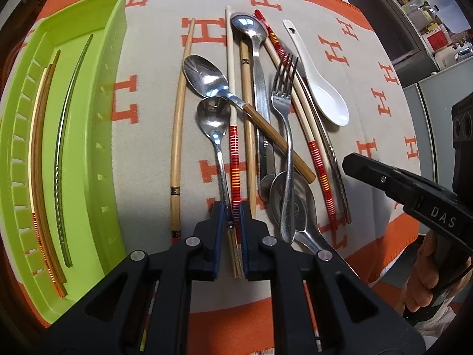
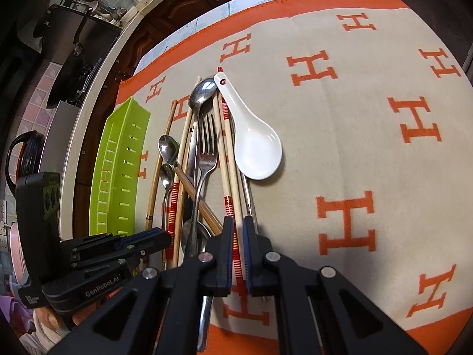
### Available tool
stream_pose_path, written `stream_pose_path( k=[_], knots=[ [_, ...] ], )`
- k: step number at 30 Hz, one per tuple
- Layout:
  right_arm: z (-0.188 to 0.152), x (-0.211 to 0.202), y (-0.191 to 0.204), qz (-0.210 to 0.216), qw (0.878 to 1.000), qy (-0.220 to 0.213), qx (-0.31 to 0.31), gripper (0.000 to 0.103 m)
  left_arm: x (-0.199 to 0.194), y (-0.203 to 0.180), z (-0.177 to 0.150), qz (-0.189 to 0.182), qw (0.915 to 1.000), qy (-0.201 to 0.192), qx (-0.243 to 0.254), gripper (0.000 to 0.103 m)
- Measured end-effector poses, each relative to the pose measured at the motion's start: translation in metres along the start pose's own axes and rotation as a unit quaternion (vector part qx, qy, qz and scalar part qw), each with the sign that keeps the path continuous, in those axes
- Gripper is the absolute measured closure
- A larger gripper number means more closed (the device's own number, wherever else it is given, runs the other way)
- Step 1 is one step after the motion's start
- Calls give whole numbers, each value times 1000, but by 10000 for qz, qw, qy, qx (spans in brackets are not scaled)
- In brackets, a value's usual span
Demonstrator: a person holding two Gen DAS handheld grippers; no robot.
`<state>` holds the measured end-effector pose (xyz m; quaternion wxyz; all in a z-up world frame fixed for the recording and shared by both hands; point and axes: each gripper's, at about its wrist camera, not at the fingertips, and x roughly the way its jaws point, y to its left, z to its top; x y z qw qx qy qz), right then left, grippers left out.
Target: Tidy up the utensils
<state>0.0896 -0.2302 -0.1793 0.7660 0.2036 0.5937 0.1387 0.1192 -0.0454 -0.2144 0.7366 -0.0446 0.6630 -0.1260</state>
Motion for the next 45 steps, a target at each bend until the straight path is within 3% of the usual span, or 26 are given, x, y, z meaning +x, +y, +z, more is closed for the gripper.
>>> stream_pose_path(
  k=[12,23,24,35,40,45],
  knots=[
    [-2,1,2,-13,10000,0,-39,97,-3,19,-1,-151,9995,20,-290,95],
    [-4,2,5,-53,9999,18,-110,97,3,-8,13,451,9986,-93,261,95],
    [-4,2,6,-54,9999,20,-117,97,3,-8,14,479,9984,-109,262,100],
    [7,14,27,158,9995,113,-249,97,-23,3,-3,91,9988,-482,49,101],
    [20,31,35,357,9989,271,-128,97,-41,10,-9,-23,9979,-655,0,101],
    [33,46,34,282,9987,397,178,95,-60,21,-15,-137,9968,-789,-57,101]
  ],
)
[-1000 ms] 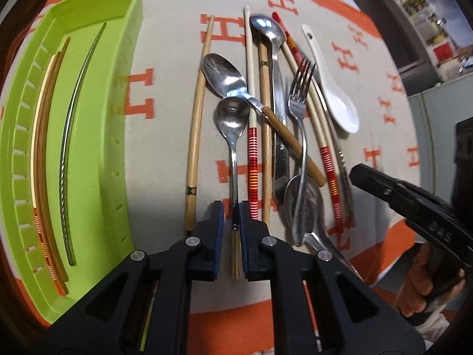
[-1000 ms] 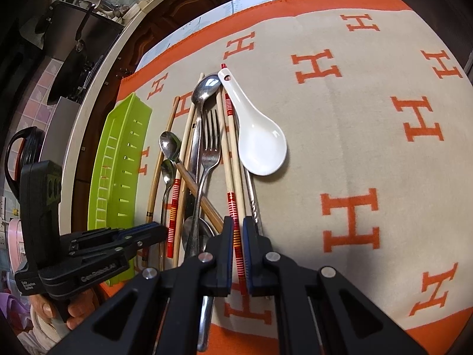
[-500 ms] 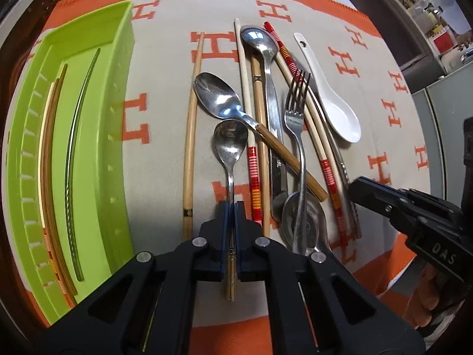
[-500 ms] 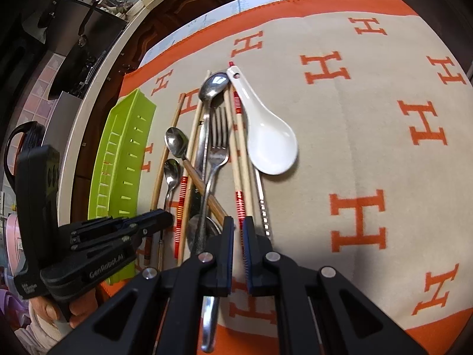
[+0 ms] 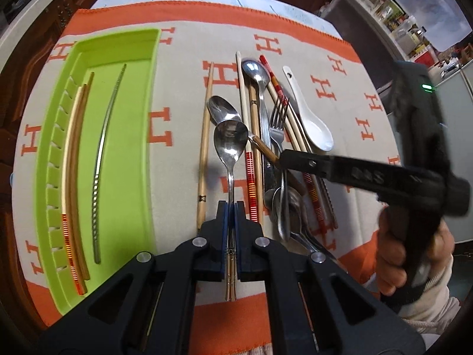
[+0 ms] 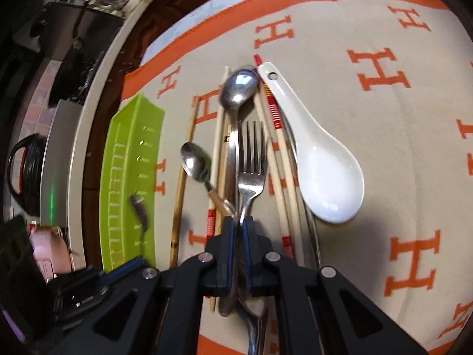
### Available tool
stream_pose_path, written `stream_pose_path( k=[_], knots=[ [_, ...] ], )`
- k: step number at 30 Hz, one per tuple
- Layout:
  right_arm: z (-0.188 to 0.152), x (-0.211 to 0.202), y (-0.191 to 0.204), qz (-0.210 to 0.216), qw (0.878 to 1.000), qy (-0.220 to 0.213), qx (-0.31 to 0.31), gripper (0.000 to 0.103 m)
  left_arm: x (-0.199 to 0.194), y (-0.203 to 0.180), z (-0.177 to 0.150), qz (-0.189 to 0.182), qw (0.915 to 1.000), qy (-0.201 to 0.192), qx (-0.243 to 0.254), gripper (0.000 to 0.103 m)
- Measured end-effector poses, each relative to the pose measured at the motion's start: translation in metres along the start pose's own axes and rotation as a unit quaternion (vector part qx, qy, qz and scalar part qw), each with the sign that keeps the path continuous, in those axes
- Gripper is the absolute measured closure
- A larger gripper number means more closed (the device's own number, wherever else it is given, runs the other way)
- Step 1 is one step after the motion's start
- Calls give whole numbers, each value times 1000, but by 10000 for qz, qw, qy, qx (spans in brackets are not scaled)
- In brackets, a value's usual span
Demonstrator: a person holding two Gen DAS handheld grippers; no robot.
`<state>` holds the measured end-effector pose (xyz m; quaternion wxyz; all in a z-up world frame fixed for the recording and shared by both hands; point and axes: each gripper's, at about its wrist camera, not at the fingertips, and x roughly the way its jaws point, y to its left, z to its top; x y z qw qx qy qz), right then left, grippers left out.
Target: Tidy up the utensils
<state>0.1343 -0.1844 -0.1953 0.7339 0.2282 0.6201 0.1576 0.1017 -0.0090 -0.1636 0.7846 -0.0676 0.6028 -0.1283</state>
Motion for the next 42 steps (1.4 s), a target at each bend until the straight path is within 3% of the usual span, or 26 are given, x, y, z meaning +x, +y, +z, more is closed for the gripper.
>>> stream_pose_path(
  k=[5,11,14,20,27,34,42],
  knots=[
    [3,4,-1,158,9997,15,202,94,-14,8,-4,-62,9999,-139,-70,101],
    [5,5,8,-192,9993,-7,315,90,-23,19,-6,-124,9995,-217,-179,101],
    [7,7,10,-172,9990,-31,400,87,-30,24,-7,-168,9992,-285,-233,101],
    [6,5,15,-283,9983,-259,441,99,-41,34,-9,-189,9984,-427,-316,101],
    [-2,-12,29,-424,9977,-467,237,101,-50,55,-12,-166,9971,-558,-500,101],
    [-11,-31,61,-131,9984,-543,-43,101,-59,81,-19,-57,9952,-695,-691,101],
    [-31,-56,132,366,9932,-567,-946,101,-79,115,-24,434,9897,-1062,-862,101]
  ],
)
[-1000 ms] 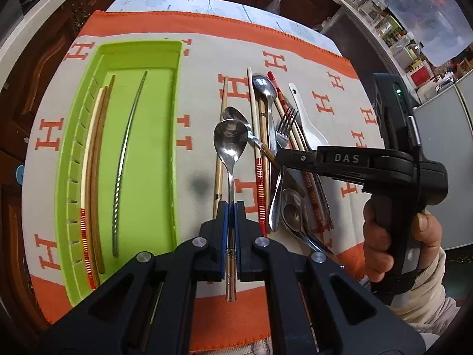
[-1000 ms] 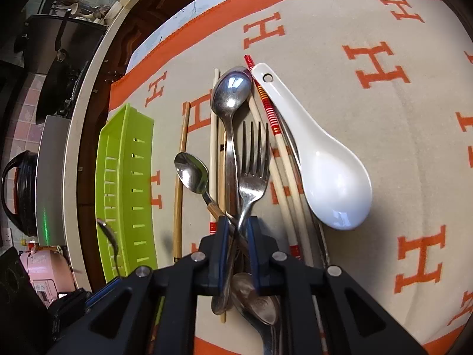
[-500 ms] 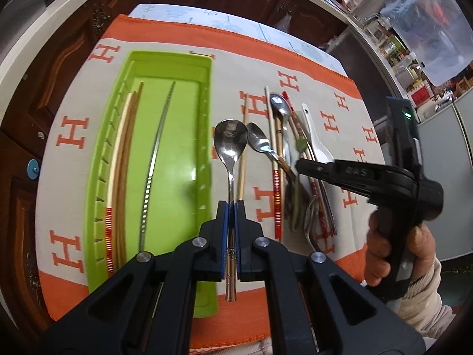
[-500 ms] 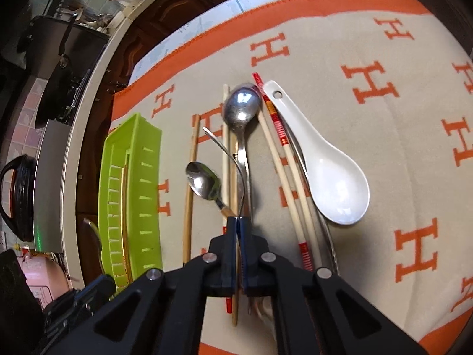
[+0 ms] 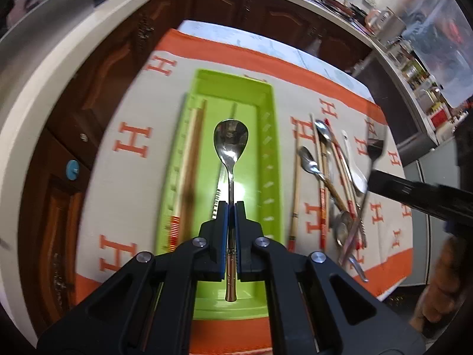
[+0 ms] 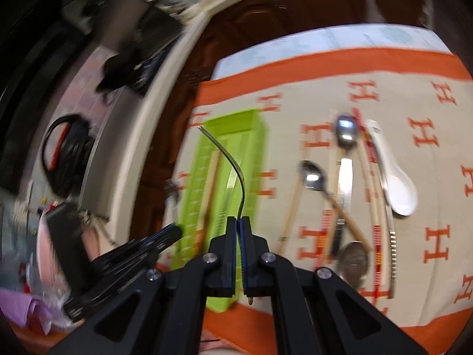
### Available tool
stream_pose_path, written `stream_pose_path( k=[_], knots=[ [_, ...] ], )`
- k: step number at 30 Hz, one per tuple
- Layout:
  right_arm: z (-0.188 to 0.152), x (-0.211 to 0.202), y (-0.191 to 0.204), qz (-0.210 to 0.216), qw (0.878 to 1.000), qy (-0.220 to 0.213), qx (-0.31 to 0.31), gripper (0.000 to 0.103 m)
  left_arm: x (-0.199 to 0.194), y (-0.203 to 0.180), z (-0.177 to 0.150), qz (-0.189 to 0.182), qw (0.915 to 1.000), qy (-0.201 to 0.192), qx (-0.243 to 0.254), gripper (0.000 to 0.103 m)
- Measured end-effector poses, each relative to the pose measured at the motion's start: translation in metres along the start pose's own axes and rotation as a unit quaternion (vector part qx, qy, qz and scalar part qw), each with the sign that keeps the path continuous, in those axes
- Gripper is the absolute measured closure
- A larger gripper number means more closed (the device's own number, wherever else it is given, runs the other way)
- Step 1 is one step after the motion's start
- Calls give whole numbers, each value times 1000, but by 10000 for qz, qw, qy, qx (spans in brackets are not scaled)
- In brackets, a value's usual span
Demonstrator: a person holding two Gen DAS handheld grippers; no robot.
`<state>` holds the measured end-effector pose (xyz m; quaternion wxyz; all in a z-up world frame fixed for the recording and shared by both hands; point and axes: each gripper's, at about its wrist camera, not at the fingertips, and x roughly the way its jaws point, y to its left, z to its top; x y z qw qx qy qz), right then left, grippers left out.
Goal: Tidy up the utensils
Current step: 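Carry both held utensils over the green tray and open both tools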
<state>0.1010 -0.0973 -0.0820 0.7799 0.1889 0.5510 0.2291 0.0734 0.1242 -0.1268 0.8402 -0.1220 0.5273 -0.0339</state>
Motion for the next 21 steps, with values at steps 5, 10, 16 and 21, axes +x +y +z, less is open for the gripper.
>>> stream_pose_path(
  k=[5,10,16,21],
  knots=[
    [-2,23,28,193,9990,375,-177,101,-2,12,1,173,9998,-88,-39,101],
    [-7,62,30,121,9969,773,-46,101,2,10,-4,224,9997,-79,76,101],
    [-14,88,26,-22,9941,1080,95,97,9,3,-10,412,9987,-81,283,100],
    [-19,81,30,-361,9956,853,-148,97,16,9,-11,351,9993,96,55,87]
  ],
)
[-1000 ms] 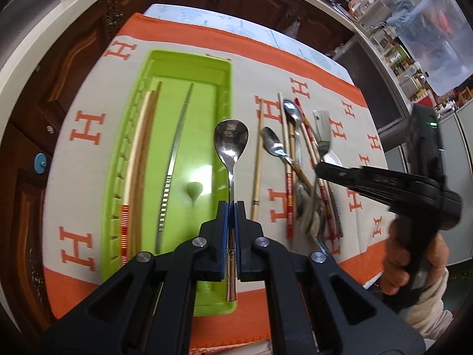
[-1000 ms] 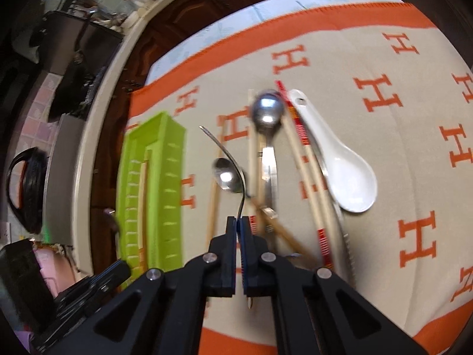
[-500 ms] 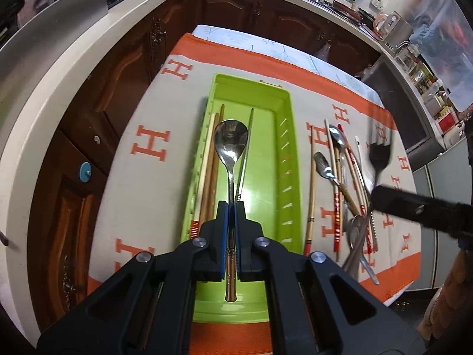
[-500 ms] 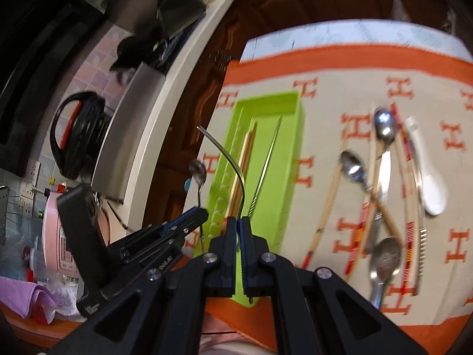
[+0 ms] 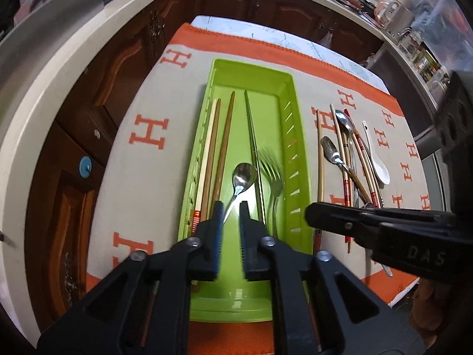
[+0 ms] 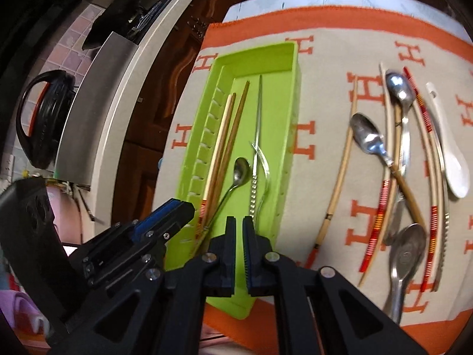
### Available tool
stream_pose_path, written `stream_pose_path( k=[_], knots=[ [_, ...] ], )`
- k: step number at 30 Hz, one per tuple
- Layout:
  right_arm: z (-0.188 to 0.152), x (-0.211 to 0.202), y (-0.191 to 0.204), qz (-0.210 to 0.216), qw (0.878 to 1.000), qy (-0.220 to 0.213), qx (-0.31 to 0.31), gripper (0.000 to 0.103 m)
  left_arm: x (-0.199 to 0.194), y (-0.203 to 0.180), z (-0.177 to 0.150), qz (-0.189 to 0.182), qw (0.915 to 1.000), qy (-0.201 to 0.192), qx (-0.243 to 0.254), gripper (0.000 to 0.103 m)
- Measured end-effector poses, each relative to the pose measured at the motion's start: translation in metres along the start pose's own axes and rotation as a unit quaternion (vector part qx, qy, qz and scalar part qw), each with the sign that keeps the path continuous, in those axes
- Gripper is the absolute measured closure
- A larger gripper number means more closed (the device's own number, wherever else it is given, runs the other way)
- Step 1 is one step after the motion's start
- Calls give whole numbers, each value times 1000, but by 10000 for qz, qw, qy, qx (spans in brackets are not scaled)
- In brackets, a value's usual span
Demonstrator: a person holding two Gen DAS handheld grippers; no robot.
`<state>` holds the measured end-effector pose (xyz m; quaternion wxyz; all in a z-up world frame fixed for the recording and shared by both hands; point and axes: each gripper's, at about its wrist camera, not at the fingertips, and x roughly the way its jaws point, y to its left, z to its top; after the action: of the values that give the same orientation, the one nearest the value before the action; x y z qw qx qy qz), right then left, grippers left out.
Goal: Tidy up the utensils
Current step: 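Carry both held utensils over the green tray and open both tools, then grasp a bamboo chopstick with the left tool while the right tool grasps a wooden-handled spoon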
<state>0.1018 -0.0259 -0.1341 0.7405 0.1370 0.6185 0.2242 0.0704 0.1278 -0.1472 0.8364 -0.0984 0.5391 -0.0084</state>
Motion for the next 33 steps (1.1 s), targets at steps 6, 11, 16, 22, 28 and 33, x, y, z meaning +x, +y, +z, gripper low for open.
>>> stream_pose_path(
  k=[6,11,16,22,28,33],
  knots=[
    [-9,-9,-3,-167,9996,-152,-139,97,-3,2,-3,-61,9999,-98,-34,72],
    [-13,-19,-11,-200,9993,-271,-156,97,-6,-2,-6,-122,9999,-54,18,70],
    [-19,-33,-25,-268,9986,-444,-95,97,-10,-6,-11,-169,9998,-35,37,70],
    [-31,-58,-54,-338,9968,-717,120,97,-22,-16,-13,-86,9998,-181,80,70],
    [-42,-85,-88,-421,9935,-985,391,97,-32,-40,-11,-162,9992,-286,235,70],
    [-47,-98,-115,-414,9911,-1095,631,97,-32,-70,-6,-170,9982,-260,517,70]
  ],
)
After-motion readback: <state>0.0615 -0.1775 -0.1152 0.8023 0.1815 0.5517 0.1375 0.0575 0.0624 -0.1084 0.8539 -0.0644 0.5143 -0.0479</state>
